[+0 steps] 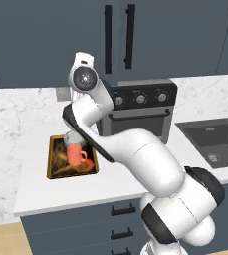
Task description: Pick the kettle from the counter and place it on the tray. Then pick the mug from the cabinet and place it on the tray. Then close the cabinet doors.
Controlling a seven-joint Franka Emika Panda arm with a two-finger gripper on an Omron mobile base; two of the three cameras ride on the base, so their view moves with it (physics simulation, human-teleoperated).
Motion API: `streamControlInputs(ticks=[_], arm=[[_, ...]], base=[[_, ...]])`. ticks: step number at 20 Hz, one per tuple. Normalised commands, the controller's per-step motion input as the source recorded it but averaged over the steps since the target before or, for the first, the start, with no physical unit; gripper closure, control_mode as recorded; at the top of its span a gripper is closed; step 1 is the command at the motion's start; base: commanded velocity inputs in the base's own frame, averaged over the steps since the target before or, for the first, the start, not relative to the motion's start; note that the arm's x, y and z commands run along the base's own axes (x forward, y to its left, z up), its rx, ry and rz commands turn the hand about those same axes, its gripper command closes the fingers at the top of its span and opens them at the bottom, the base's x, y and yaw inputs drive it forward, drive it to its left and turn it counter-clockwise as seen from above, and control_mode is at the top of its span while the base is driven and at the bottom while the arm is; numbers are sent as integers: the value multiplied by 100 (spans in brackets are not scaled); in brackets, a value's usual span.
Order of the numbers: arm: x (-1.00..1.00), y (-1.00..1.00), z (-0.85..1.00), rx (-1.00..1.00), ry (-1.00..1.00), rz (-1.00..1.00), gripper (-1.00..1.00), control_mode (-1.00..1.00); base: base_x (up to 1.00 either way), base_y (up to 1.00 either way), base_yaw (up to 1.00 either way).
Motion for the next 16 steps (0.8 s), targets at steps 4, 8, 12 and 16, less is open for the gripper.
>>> streamControlInputs(ticks=[4, 8, 12, 16], arm=[[82, -29, -9, 12, -3, 14, -100, -100], [79, -15, -10, 11, 0, 10, -100, -100], [78, -9, -17, 9, 0, 9, -100, -100], [66, -6, -30, 4, 0, 10, -100, -100]], base=[[0, 0, 0], [0, 0, 0], [0, 0, 0], [0, 0, 0]])
